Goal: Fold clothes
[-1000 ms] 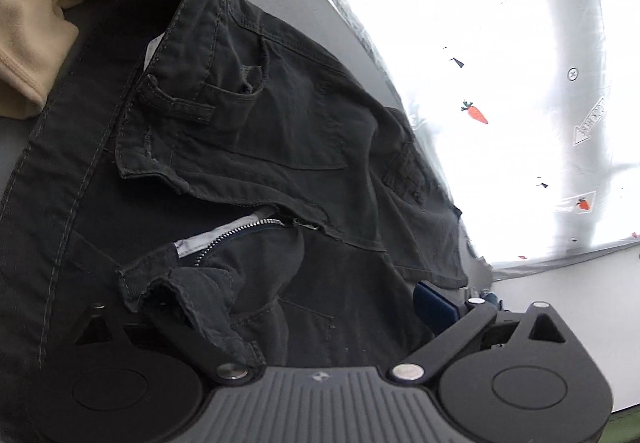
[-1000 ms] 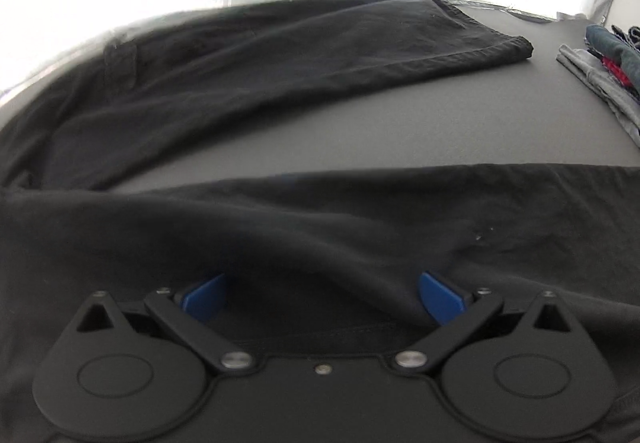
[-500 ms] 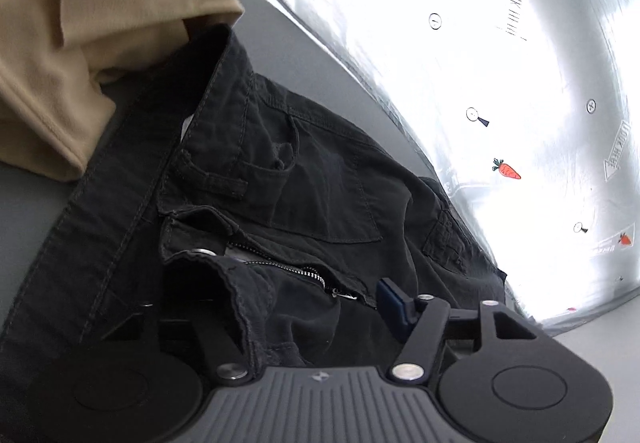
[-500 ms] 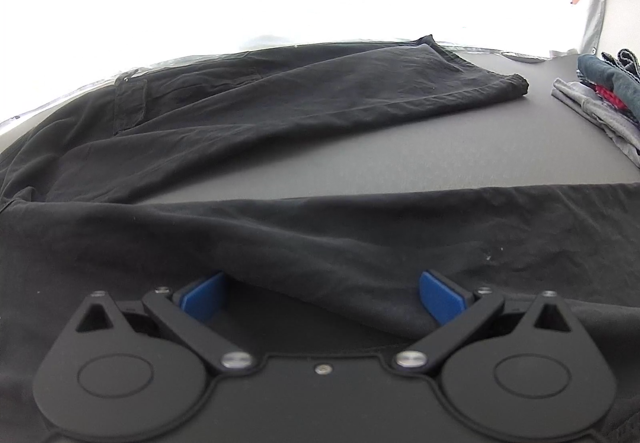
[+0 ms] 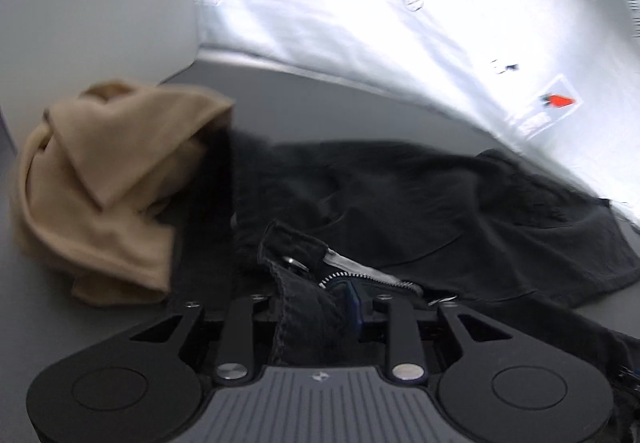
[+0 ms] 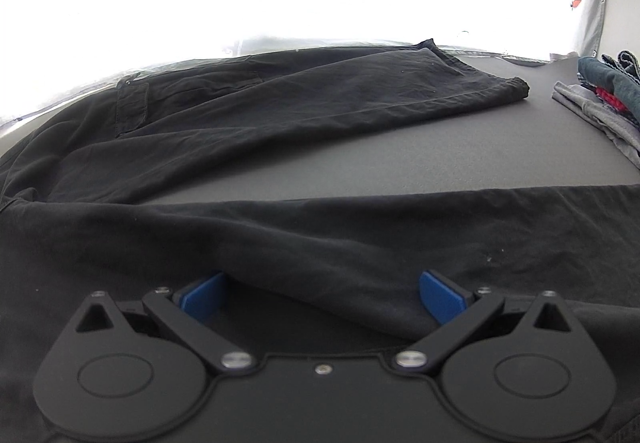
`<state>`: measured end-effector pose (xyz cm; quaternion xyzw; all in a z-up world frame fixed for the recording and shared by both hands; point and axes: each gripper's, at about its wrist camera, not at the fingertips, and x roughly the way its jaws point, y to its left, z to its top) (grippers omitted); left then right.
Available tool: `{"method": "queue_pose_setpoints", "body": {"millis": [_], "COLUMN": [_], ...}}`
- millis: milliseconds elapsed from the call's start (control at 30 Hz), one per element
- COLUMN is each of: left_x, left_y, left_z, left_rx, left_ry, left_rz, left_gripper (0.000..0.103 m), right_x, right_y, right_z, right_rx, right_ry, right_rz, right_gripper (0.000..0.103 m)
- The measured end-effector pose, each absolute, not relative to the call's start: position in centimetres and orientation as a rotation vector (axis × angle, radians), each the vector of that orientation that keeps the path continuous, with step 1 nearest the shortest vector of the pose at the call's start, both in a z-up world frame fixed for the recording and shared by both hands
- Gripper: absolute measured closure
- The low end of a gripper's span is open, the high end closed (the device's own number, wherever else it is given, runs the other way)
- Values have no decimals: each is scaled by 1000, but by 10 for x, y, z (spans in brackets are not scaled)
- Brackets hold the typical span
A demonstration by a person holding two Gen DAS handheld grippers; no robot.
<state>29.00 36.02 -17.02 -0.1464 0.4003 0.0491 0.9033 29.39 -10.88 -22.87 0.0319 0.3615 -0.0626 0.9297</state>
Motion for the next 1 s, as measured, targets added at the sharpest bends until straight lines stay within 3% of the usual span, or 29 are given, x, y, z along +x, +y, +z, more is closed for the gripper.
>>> {"method": "queue_pose_setpoints", "body": {"millis": [100, 133, 200, 367, 500, 767, 1000], "left_x": [283, 283, 281, 272, 260, 252, 252], "left_y": [365, 358, 349, 359, 344, 232, 121], "left_z": [-175, -173, -166, -142, -125, -129, -147], "left_rx": [-287, -226, -121, -159, -182, -135, -60], "left_ry": [859, 860, 835, 752, 736, 804, 905], "left_rz": [115, 154, 230, 414, 374, 74, -152], "left_gripper": [62, 48, 31, 25, 13, 8, 7], "right_x": [294, 294, 294, 293, 293, 288, 221], "right_y": [-108, -108, -108, -107, -108, -143, -252], "right_z": [-229, -229, -229, -229, -229, -212, -186], "right_rx": [66, 66, 66, 66, 67, 191, 148], "right_ry": [739, 739, 737, 730, 727, 795, 741], "right_rz": [-129, -130, -130, -129, -127, -27, -247], "right_gripper": [0, 0, 0, 0, 0, 0, 0]}}
